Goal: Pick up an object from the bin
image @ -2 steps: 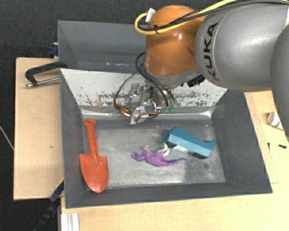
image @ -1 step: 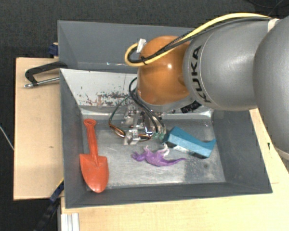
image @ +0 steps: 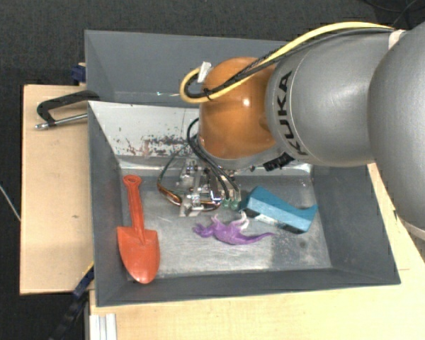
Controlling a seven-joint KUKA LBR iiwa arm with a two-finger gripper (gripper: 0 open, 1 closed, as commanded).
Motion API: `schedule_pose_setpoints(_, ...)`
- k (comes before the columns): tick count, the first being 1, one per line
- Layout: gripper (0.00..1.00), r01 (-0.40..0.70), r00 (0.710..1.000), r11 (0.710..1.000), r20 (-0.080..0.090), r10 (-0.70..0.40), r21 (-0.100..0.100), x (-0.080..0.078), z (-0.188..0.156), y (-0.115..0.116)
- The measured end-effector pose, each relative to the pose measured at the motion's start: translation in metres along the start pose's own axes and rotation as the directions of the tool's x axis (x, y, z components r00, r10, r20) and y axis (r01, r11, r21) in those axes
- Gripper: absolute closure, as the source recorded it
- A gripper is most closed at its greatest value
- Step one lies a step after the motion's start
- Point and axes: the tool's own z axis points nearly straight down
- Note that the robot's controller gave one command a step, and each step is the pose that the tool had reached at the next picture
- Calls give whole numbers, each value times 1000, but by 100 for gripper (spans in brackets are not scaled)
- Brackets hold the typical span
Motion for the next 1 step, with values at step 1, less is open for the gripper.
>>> schedule_pose_setpoints(1, 100, -14, 1000, 1000, -2, 14, 2, -1, -45, 7)
